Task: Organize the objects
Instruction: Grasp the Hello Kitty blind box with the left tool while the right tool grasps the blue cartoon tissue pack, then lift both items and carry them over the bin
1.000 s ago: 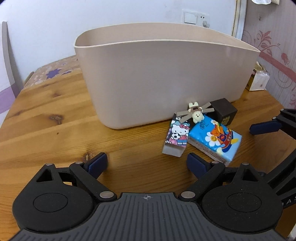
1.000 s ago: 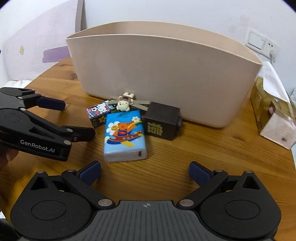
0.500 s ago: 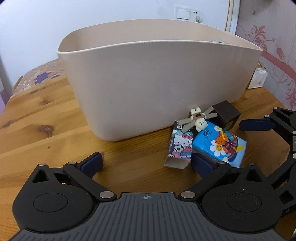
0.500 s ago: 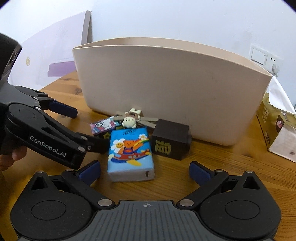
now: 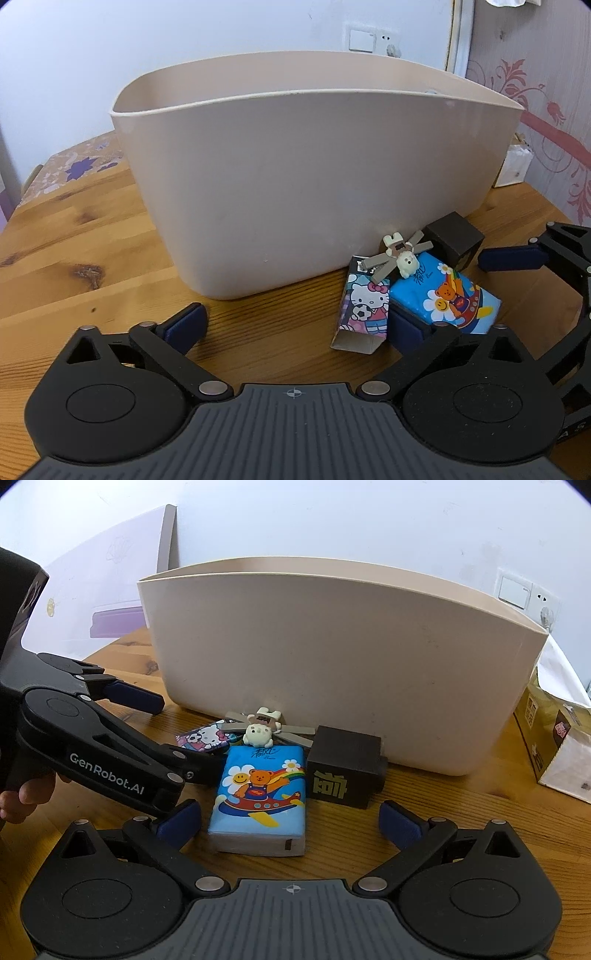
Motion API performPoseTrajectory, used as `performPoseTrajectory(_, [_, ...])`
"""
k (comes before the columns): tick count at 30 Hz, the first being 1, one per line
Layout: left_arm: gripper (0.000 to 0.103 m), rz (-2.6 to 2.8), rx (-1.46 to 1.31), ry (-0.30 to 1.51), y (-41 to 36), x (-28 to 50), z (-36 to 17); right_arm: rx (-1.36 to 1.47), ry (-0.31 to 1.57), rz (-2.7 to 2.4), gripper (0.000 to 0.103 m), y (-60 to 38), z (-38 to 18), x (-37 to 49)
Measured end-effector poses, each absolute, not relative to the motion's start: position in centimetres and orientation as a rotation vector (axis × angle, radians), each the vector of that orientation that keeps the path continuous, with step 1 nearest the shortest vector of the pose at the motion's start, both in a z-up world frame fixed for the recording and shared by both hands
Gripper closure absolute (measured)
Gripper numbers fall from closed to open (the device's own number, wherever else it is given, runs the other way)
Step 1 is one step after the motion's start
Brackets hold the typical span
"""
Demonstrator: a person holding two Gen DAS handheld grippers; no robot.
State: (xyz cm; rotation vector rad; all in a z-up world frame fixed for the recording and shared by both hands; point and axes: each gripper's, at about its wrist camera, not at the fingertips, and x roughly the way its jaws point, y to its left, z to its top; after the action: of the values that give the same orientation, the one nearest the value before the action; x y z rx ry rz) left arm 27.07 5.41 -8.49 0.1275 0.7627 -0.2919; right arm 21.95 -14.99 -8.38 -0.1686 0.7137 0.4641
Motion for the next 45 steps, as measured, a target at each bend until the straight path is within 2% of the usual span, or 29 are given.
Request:
performPoseTrajectory(4, [0.027, -0.308, 0.130, 0.738, 5.0, 26.1, -8.1, -0.163, 0.700, 0.464, 0.019, -15.1, -8.2, 21.5])
performPoseTrajectory(8, [0.051, -0.345, 0.140, 0.725, 4.3, 25.3, -7.8, -0.164, 0.694, 0.464, 0.033, -15.2, -7.9, 21.2])
performPoseTrajectory(12, [0.069, -0.370, 0.144, 0.728, 3.9, 24.9, -7.4, -0.165, 0.693, 0.468, 0.057, -15.4, -7.6, 20.9])
performPoseTrajectory(13, [0.070, -0.369, 0.150, 0.729, 3.9, 24.9, -7.5, -0.168, 0.692, 0.469, 0.060, -15.4, -7.6, 20.8])
performPoseTrajectory(20, [0.078, -0.321, 0.164, 0.748, 3.7, 24.1, -7.2, -0.179, 0.702, 0.463, 0.060, -16.1, -7.1, 19.8])
performPoseTrajectory(35, [0.079, -0.241, 0.149, 0.783, 6.7, 20.7, -6.0, -0.102, 0.691, 0.447, 0.060, -18.5, -5.4, 18.6])
performPoseTrajectory(45, [0.079, -0.220, 0.130, 0.693, 7.5, 18.8, -2.5, 0.003, 0.612, 0.419, 0.060, -20.8, -3.0, 18.3])
